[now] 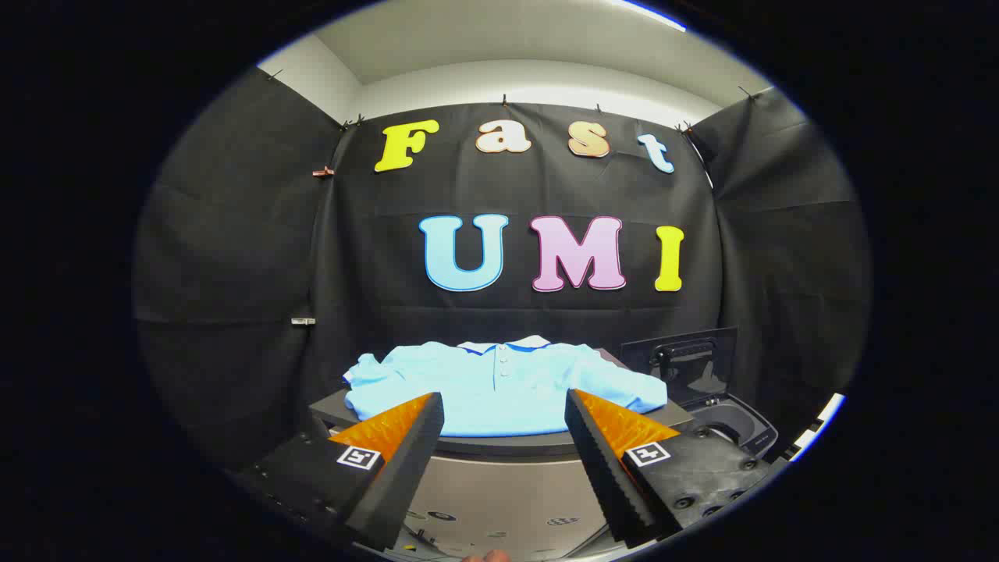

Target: Put the clothes into the washing machine and then close the washing machine lid.

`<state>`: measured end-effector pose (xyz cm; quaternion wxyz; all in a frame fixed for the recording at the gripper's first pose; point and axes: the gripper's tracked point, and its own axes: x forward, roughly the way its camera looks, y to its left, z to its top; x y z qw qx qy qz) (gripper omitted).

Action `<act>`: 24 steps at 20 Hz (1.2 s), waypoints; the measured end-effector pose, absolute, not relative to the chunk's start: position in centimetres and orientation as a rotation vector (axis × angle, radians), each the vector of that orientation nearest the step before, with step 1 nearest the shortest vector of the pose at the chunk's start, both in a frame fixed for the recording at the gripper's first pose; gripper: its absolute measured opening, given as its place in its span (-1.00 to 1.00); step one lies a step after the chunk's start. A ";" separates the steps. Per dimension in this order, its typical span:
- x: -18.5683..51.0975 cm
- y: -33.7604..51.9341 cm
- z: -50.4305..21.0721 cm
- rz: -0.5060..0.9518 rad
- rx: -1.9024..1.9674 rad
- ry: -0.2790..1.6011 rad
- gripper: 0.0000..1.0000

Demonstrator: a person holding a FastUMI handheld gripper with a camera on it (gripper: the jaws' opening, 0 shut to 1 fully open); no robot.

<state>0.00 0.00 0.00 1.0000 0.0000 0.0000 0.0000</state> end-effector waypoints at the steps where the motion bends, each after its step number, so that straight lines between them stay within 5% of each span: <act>1: 0.0 0.0 0.0 -0.002 0.007 0.004 0.96; 24: 0.6 -0.3 0.6 -0.003 -0.005 0.006 0.96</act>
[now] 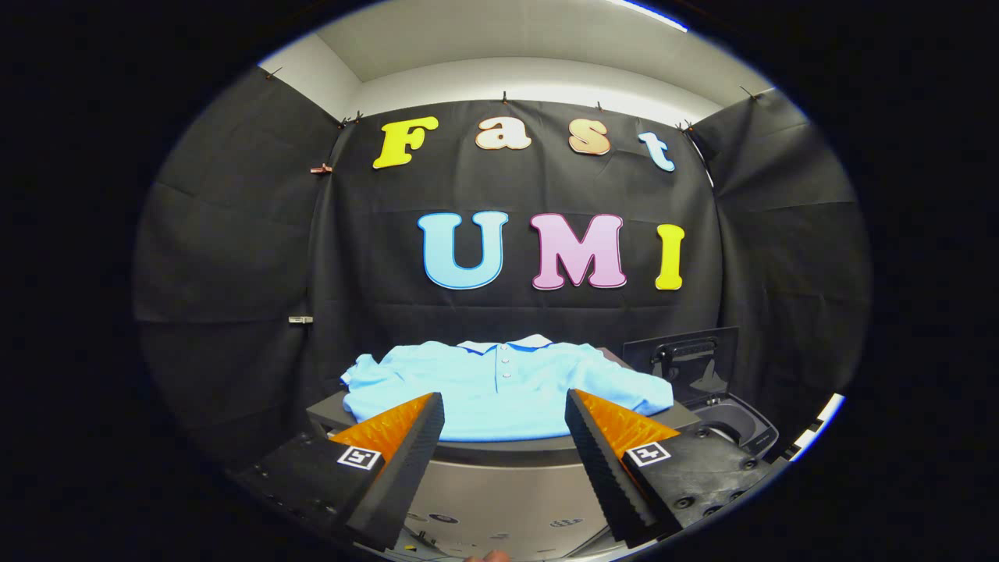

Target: Put the clothes into the washing machine and then close the washing machine lid.

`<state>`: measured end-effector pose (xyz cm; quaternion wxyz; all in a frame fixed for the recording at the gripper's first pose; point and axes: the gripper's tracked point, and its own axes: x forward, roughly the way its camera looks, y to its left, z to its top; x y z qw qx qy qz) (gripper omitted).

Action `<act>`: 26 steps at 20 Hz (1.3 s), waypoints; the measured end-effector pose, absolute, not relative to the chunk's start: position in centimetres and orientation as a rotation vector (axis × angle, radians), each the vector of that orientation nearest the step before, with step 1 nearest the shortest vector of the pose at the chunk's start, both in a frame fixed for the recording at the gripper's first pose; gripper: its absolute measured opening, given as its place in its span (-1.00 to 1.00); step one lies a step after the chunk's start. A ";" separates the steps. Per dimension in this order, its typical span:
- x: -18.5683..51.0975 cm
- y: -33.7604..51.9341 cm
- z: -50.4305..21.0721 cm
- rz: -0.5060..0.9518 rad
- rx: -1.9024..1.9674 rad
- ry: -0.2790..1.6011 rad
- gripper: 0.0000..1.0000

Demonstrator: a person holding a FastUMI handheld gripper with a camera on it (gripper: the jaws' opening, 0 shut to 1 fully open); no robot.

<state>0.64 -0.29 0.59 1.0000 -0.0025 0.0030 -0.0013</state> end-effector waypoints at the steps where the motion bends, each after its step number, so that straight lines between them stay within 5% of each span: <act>1: 1.2 -0.3 0.7 -0.009 0.000 0.013 0.96; 12: 12.4 -1.0 4.9 -0.021 0.041 0.094 0.95; 26: 22.7 -1.0 -2.9 -0.030 -0.071 0.616 0.98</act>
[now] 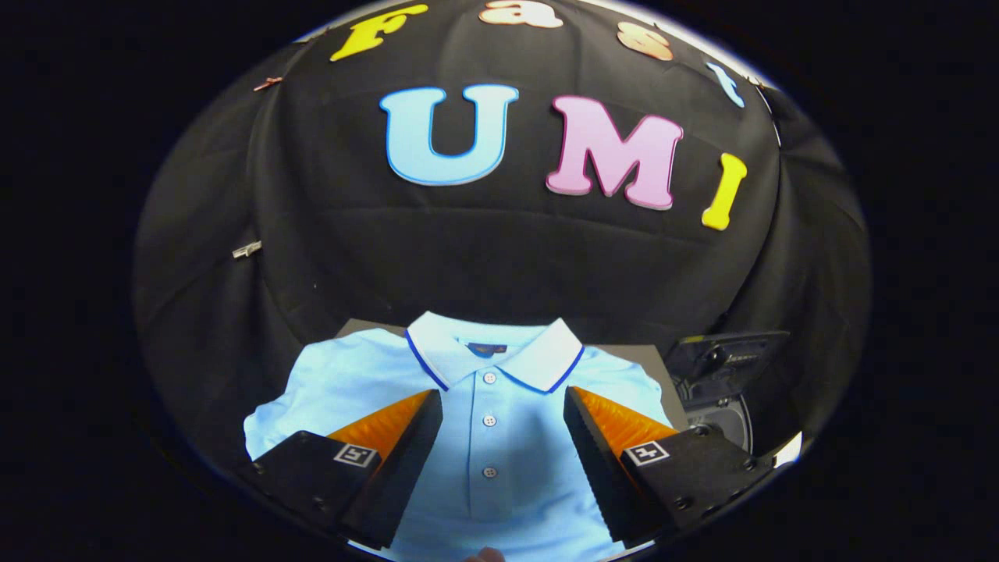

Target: Put the clothes into the washing machine and then close the washing machine lid.

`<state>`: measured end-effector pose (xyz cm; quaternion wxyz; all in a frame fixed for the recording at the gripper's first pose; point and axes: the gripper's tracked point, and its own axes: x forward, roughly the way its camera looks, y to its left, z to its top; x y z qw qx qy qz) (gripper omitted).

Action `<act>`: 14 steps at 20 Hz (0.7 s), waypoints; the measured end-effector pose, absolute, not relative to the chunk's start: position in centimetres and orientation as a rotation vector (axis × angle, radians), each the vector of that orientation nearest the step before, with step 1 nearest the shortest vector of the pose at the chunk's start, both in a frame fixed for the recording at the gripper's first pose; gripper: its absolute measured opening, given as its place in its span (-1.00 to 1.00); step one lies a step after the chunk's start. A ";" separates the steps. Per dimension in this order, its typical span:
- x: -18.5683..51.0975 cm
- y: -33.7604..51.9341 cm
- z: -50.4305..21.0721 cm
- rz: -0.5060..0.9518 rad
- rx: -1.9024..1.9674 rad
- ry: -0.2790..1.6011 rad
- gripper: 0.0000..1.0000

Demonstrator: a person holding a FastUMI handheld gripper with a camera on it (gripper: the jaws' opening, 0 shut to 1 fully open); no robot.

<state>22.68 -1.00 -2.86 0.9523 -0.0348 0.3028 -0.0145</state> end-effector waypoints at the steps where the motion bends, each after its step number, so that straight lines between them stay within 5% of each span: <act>1: 22.8 -0.7 -3.5 -0.018 -0.055 0.653 0.97; 14: 22.4 -1.5 -7.1 -0.070 -0.042 1.034 0.92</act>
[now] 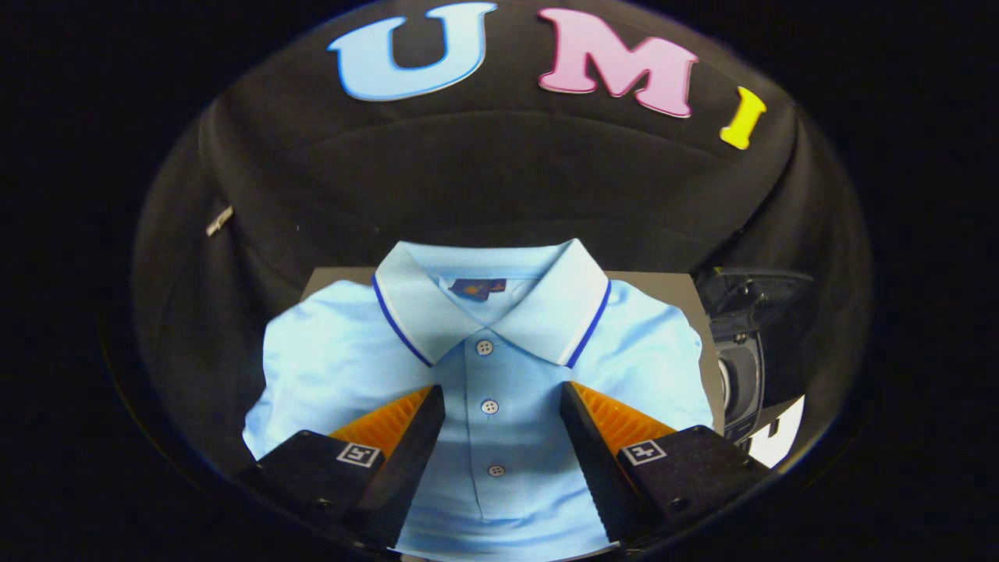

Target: Put the clothes into the washing machine and then close the washing machine lid.

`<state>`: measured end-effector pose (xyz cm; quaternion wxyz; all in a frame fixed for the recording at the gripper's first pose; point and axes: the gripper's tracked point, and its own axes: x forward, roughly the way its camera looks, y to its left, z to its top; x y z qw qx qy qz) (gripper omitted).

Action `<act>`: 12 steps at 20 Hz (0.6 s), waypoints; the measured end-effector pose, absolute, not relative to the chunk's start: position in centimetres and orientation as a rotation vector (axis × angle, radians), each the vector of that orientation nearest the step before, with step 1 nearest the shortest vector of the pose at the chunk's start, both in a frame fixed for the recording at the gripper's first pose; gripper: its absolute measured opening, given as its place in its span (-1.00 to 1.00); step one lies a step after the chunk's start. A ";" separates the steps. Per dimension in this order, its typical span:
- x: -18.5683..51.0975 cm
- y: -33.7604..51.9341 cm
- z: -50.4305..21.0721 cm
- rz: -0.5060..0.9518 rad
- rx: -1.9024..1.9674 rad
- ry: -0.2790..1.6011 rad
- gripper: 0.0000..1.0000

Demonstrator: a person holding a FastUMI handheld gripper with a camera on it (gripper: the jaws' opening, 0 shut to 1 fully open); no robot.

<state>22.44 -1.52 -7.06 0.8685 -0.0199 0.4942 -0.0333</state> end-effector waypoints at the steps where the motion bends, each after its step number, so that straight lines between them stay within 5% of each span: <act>1: 22.5 -1.3 -7.1 -0.074 -0.030 1.054 0.92; 5: 22.4 -2.1 -7.1 -0.107 -0.008 1.081 0.70; 7: 22.5 -2.2 -6.8 -0.122 -0.003 1.084 0.38; 9: 22.4 -2.5 -6.7 -0.124 -0.005 1.081 -0.19; 12: 22.3 -2.8 -6.9 -0.126 -0.005 1.078 -0.25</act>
